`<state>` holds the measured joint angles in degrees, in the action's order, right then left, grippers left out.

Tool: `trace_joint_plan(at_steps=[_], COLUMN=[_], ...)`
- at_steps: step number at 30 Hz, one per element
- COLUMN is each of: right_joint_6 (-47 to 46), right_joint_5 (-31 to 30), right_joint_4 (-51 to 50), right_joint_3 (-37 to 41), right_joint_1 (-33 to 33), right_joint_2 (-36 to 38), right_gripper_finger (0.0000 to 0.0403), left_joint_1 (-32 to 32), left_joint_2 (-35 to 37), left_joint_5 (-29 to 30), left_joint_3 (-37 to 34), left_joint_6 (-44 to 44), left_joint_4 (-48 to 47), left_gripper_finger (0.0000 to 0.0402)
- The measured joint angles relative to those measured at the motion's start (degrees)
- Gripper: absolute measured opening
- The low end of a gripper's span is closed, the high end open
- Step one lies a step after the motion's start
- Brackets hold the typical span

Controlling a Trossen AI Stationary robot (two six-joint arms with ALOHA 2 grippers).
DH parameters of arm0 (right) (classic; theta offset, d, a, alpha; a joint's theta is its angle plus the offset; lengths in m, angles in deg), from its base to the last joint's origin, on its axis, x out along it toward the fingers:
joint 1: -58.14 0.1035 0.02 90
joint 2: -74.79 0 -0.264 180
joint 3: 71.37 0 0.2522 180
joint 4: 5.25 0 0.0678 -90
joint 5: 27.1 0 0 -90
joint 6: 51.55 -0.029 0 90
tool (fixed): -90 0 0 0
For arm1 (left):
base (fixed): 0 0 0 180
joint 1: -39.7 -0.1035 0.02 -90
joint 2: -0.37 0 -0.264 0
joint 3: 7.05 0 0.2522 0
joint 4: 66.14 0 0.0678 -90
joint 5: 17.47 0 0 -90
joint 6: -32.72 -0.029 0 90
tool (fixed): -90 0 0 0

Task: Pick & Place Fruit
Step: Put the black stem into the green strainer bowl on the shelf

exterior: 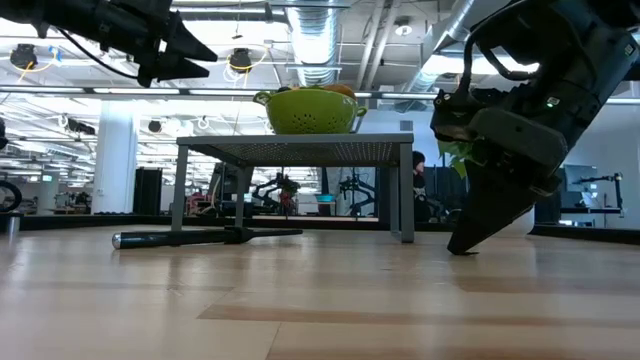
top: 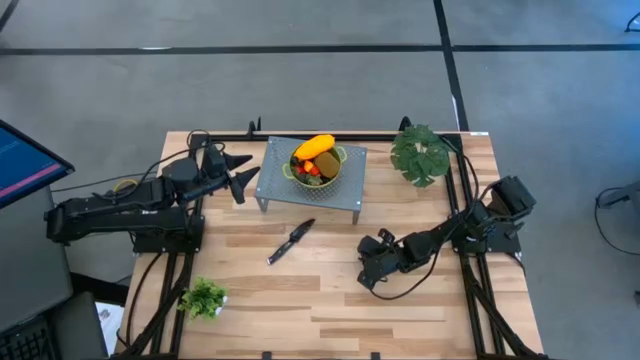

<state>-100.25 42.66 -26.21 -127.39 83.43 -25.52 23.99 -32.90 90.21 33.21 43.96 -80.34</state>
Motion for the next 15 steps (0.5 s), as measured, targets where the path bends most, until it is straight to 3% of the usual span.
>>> trace_joint_plan(at_steps=[9,15], right_joint_6=[3.4,5.6], right_joint_5=[3.6,1.2], right_joint_4=[-1.8,-0.8], right_joint_3=[0.7,0.5], right_joint_1=[0.3,0.0], right_joint_2=[5.8,11.1], right_gripper_finger=[0.0000,0.0000], left_joint_1=[0.0,0.0], left_joint_2=[0.0,0.0], left_joint_5=[0.0,0.0], left_joint_3=[0.0,0.0], left_joint_6=[0.0,0.0], left_joint_4=[0.1,0.2], left_gripper_finger=[0.0218,0.0218])
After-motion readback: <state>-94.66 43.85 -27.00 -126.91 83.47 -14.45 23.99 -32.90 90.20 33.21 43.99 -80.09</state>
